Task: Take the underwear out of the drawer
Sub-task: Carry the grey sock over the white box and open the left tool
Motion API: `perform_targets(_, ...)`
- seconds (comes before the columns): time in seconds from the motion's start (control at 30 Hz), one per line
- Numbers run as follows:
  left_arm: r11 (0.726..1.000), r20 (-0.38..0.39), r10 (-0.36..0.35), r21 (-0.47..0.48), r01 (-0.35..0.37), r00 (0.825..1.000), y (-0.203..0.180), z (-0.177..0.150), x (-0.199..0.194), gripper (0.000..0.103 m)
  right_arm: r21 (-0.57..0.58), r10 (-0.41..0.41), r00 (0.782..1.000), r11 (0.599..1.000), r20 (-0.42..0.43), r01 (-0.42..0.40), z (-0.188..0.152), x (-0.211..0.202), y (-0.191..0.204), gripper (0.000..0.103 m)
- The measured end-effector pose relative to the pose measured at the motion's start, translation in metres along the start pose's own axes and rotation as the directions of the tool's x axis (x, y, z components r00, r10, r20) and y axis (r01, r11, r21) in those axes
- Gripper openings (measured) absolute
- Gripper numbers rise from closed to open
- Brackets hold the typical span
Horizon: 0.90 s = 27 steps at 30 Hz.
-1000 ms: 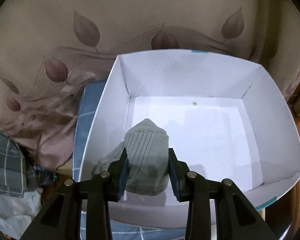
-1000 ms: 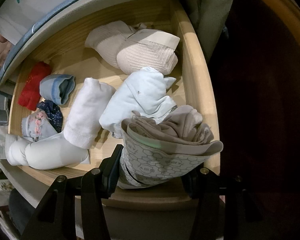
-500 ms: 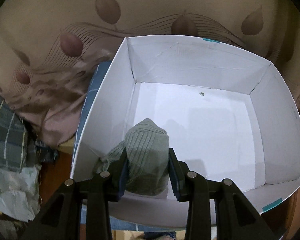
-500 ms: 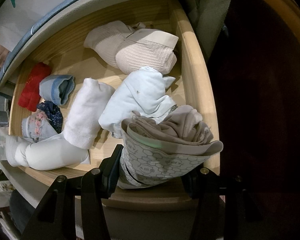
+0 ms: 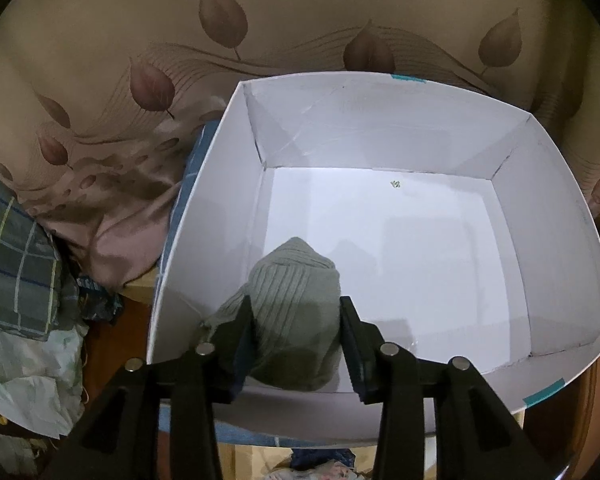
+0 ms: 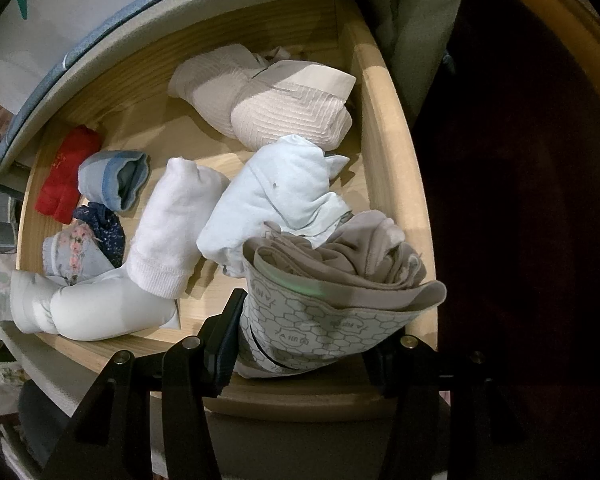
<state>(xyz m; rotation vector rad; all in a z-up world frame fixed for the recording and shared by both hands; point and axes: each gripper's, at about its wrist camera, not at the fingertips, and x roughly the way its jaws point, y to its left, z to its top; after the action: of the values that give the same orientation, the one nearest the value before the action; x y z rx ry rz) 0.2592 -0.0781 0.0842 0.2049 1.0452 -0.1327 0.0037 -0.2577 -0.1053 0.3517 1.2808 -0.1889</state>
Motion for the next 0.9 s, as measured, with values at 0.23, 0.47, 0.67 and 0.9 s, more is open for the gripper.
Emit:
perform_targets(0.23, 0.998, 0.060, 0.021, 0.050, -0.024, 0.998, -0.005, -0.003, -0.028, 0.046, -0.004, -0.010, 1.000, 1.000, 0.002, 0.010, 0.000, -0.001, 0.002, 0.049)
perform_targets(0.47, 0.997, 0.111, -0.006, 0.080, -0.003, 0.994, -0.004, -0.004, -0.060, 0.046, -0.009, -0.022, 1.000, 1.000, 0.012, 0.022, -0.002, -0.004, 0.005, 0.049)
perform_targets(0.67, 0.997, 0.137, -0.032, 0.072, 0.023, 0.990, 0.005, -0.001, -0.080, 0.059, -0.013, -0.040, 0.999, 0.999, 0.021, 0.041, -0.004, -0.006, 0.009, 0.049)
perform_targets(0.9, 0.996, 0.166, -0.030, 0.093, 0.015, 0.986, 0.022, -0.019, -0.099, 0.059, -0.025, -0.050, 0.999, 0.998, 0.017, 0.051, -0.004, -0.007, 0.011, 0.049)
